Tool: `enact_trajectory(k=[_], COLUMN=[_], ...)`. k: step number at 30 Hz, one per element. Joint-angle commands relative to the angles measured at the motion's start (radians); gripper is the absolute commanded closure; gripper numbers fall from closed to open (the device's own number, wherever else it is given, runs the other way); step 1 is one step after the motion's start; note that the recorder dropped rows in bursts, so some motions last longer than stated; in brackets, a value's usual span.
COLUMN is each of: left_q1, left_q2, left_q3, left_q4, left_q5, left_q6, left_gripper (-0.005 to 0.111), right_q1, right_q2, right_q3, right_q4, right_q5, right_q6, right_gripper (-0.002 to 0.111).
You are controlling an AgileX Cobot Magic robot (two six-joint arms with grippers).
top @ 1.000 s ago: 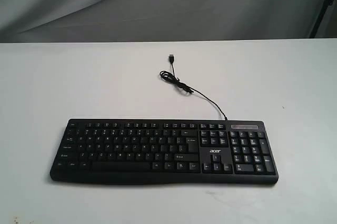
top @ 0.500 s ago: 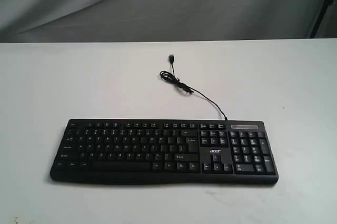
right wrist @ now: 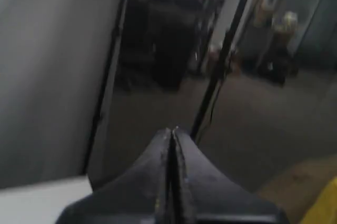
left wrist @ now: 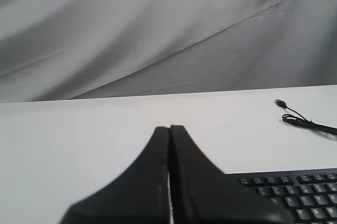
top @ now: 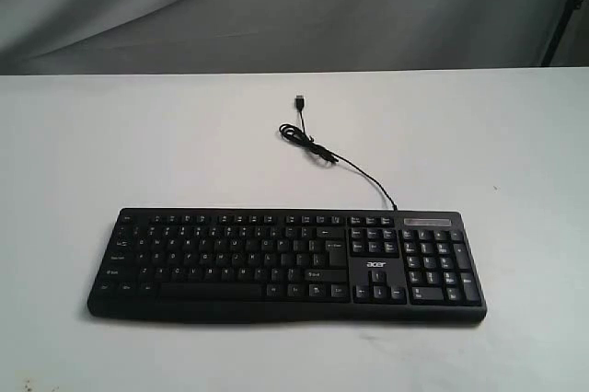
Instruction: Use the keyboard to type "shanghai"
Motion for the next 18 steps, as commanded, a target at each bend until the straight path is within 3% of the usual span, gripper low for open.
enact_trajectory(k=[1,3,6,12,18], left_q1=[-0.006,-0.006,-0.006,-0.006,-0.006], left_q2=[-0.002,-0.002,-0.002,-0.002,-0.002], left_q3=[0.002,0.002,0.002,0.002,0.002], left_q4=[0.0,0.0,0.0,0.0,0.0], left_q5=[-0.006,-0.006,-0.006,-0.006,-0.006], left_q6=[-0.003,-0.003,-0.003,-0.003,-0.003], left_gripper=[0.107,0.107,0.107,0.107,0.107], right_q1=[0.005,0.023,0.107,0.443,0.708], right_q2=[0.254,0.357,0.472,0.629,0.765], right_q3=[-0.14,-0.16,-0.16,-0.16,-0.16], right_q4=[0.755,1.169,1.447,1.345,1.286], right_q5=[0.293,0.413,0.502,0.375,0.245], right_q6=[-0.71,-1.045,-1.276,-1.308,-1.362], right_gripper=[0.108,0.108,0.108,0.108,0.108])
